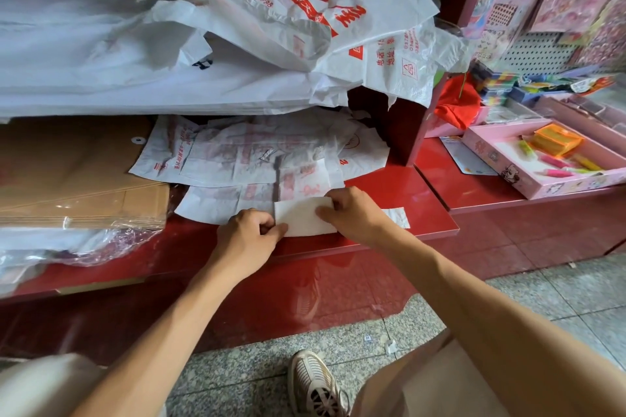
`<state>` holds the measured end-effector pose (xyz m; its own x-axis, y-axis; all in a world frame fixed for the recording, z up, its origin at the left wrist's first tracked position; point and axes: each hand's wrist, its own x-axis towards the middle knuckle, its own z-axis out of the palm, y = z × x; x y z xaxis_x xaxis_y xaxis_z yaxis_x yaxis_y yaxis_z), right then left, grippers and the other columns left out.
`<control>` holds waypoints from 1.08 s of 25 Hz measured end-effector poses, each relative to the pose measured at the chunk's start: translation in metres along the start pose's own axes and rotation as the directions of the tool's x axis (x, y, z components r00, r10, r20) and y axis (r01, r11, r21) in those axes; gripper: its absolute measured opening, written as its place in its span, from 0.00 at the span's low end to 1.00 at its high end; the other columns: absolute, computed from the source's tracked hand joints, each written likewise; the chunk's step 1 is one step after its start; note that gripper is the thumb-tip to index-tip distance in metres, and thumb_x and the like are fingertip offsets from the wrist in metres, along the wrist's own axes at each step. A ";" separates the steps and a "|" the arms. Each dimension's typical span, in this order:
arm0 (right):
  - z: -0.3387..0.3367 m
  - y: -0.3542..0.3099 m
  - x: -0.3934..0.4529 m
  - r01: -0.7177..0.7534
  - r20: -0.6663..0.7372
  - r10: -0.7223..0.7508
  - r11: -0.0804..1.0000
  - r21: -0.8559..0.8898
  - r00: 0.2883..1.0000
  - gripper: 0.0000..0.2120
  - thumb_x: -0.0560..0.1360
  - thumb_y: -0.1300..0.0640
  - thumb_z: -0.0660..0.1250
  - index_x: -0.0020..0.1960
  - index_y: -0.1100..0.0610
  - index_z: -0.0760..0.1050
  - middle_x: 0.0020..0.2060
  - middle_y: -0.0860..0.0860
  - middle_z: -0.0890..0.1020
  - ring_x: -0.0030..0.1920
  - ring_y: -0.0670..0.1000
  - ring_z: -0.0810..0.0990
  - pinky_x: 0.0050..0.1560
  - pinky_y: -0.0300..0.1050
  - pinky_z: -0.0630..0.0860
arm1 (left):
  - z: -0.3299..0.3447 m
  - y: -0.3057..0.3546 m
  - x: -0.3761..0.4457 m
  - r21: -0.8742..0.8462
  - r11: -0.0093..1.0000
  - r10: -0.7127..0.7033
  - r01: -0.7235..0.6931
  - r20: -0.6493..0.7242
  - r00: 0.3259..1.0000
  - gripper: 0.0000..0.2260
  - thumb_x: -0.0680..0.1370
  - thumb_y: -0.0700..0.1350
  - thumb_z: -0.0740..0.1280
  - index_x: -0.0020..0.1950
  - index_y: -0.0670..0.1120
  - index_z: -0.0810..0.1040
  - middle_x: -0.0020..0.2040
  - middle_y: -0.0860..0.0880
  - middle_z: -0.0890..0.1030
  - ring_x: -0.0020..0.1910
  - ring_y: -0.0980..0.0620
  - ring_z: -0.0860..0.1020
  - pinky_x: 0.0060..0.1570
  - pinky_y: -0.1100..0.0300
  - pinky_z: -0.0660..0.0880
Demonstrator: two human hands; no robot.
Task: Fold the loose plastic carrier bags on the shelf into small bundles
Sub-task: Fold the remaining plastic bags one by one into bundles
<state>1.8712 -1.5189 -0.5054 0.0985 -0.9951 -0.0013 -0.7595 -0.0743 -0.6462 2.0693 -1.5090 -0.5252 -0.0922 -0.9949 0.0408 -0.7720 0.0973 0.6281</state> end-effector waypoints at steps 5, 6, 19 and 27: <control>0.012 0.003 -0.003 0.039 -0.141 -0.086 0.951 -0.308 0.986 0.16 0.75 0.53 0.69 0.61 0.53 0.72 0.52 0.50 0.77 0.48 0.52 0.77 0.39 0.45 0.74 | 0.008 -0.004 0.000 0.096 0.983 0.168 -0.154 -0.167 0.971 0.09 0.74 0.51 0.73 0.47 0.48 0.77 0.45 0.54 0.77 0.48 0.51 0.75 0.47 0.57 0.68; 0.013 0.002 -0.003 0.124 -0.124 -0.181 0.921 -0.368 0.976 0.16 0.75 0.53 0.68 0.62 0.52 0.71 0.55 0.49 0.75 0.52 0.52 0.76 0.41 0.45 0.74 | 0.009 -0.007 0.001 0.124 0.963 0.258 -0.241 -0.152 0.954 0.13 0.73 0.52 0.73 0.53 0.47 0.77 0.51 0.54 0.77 0.52 0.51 0.74 0.51 0.57 0.69; -0.014 0.000 -0.001 0.175 0.208 -0.163 0.984 -0.041 0.964 0.18 0.73 0.60 0.68 0.62 0.52 0.75 0.45 0.49 0.81 0.44 0.54 0.81 0.44 0.47 0.79 | -0.005 -0.002 0.000 -0.114 0.974 0.199 -0.194 0.027 0.980 0.06 0.75 0.50 0.71 0.51 0.55 0.80 0.39 0.56 0.82 0.44 0.55 0.80 0.45 0.58 0.75; 0.004 0.004 -0.005 0.253 -0.050 -0.288 0.901 -0.352 0.956 0.22 0.72 0.55 0.69 0.66 0.51 0.70 0.58 0.48 0.74 0.55 0.52 0.74 0.47 0.49 0.76 | 0.011 -0.013 0.004 0.067 0.984 0.173 -0.165 -0.142 0.975 0.18 0.73 0.54 0.73 0.59 0.51 0.76 0.51 0.53 0.77 0.51 0.50 0.77 0.53 0.50 0.74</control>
<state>1.8696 -1.5141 -0.5110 0.2812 -0.9334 0.2232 -0.8858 -0.3419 -0.3139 2.0719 -1.5137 -0.5420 -0.1339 -0.9565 0.2591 -0.7863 0.2617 0.5597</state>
